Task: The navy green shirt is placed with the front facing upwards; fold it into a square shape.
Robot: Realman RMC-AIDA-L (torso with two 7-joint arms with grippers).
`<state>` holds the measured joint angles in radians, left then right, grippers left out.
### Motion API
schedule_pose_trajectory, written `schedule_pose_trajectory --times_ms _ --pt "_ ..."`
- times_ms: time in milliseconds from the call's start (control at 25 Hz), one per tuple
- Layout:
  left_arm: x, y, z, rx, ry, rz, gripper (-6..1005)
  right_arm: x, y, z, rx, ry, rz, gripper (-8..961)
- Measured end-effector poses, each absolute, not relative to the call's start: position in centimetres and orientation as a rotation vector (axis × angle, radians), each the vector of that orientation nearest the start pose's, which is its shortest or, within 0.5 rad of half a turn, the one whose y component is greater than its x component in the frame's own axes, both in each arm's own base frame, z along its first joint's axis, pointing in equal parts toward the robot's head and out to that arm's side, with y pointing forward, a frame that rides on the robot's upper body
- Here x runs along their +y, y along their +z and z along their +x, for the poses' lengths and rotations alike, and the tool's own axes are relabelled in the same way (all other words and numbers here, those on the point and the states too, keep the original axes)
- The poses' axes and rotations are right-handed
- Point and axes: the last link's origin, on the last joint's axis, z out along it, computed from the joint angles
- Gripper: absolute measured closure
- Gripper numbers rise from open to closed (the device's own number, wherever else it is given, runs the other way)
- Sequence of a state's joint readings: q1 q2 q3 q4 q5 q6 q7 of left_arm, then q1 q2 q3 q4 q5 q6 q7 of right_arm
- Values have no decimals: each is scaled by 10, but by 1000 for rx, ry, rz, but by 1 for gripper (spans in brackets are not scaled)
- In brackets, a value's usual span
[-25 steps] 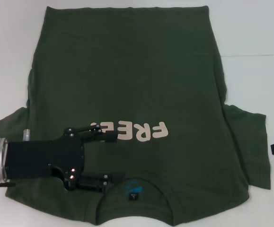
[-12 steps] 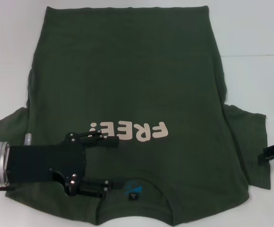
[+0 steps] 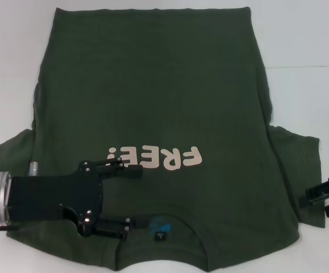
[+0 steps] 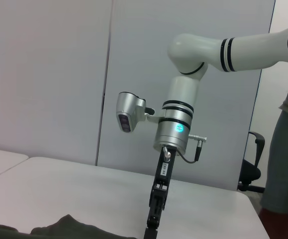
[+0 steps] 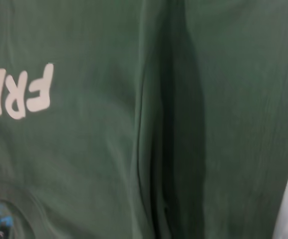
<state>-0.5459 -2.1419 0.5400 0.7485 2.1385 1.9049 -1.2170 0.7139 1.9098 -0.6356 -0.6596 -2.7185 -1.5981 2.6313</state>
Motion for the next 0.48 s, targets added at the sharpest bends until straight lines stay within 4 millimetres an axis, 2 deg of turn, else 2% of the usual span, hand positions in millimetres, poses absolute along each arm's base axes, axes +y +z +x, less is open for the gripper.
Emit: schedule_pose_trajectory --times_ms 480 --pt "291 2 -236 -286 -892 -2935 84 352 54 311 2022 -215 -2080 121"
